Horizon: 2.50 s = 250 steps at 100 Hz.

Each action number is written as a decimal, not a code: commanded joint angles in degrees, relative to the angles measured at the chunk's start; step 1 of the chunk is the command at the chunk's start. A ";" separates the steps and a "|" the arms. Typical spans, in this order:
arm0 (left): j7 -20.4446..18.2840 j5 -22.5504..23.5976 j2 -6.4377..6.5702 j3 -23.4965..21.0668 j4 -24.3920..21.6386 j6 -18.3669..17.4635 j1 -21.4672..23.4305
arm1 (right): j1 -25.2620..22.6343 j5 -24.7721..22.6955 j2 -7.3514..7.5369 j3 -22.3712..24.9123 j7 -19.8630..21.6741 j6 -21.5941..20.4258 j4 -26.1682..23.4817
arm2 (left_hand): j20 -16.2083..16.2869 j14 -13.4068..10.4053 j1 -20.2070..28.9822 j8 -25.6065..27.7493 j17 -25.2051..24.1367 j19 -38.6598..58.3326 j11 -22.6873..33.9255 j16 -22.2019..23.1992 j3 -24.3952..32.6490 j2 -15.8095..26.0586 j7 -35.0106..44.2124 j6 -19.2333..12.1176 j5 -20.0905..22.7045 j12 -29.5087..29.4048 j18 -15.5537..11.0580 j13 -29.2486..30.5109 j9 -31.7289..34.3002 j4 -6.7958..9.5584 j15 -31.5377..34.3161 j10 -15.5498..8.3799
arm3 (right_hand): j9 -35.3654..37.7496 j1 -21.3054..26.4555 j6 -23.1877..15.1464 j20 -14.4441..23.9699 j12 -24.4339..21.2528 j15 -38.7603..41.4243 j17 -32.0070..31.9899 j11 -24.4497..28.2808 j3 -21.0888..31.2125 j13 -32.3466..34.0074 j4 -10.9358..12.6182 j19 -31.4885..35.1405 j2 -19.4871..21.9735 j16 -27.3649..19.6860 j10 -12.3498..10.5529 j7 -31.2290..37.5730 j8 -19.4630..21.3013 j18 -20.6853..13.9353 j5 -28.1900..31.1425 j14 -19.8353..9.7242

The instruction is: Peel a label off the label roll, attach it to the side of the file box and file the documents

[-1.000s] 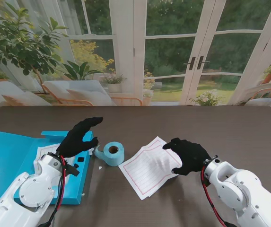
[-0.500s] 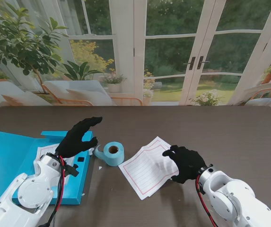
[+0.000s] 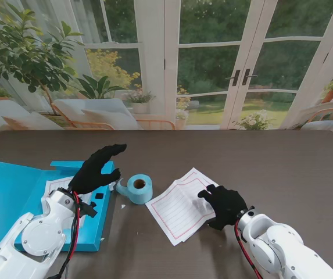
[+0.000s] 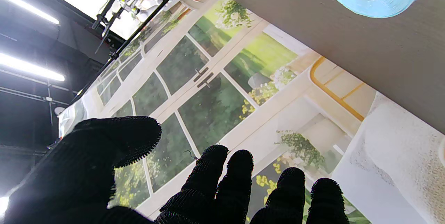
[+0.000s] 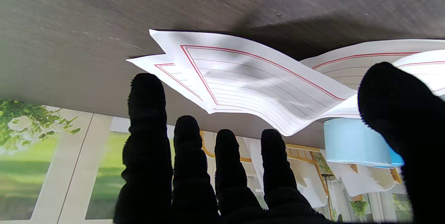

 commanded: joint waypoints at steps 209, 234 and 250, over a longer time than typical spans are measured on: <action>-4.34 -3.99 0.18 0.38 -1.51 4.37 0.74 | 5.47 5.58 -0.91 -7.91 -6.09 0.05 9.64 | 0.06 0.61 1.78 0.00 -1.87 -1.68 -0.98 -0.14 0.62 2.22 -1.01 -0.16 1.25 -0.02 -1.76 0.74 1.40 1.93 -0.38 0.08 | 9.22 3.28 -3.63 -3.99 -0.07 4.47 -31.33 3.85 -4.96 8.26 1.96 8.75 35.14 -0.27 -1.86 4.38 1.79 -0.59 1.16 0.62; -4.67 -4.39 0.21 0.61 -1.15 4.27 0.55 | 5.93 6.07 -1.54 -8.78 -10.37 1.24 10.41 | 0.10 0.76 1.69 -0.01 -1.87 -1.68 -0.98 -0.14 0.47 2.67 -1.04 -0.09 1.29 -0.01 -1.77 0.71 1.45 1.80 -0.39 0.04 | 21.93 11.05 -6.94 -5.21 0.25 5.82 -25.95 3.00 -1.86 17.22 2.07 13.80 29.61 -0.06 -4.83 5.04 4.41 0.36 12.06 0.59; -4.86 -4.97 0.19 0.81 -1.04 4.56 0.45 | 6.97 5.59 -1.94 -10.12 -14.17 2.34 11.30 | 0.13 0.79 1.85 -0.04 -2.00 -1.70 -1.02 -0.13 0.52 2.93 -1.09 -0.09 1.27 -0.03 -1.74 0.68 1.41 1.77 -0.39 0.23 | 34.69 16.99 -9.07 -8.98 -0.43 7.24 -17.85 0.70 2.31 27.69 -6.69 22.09 20.07 0.72 -5.28 11.71 -2.26 1.13 23.76 -0.45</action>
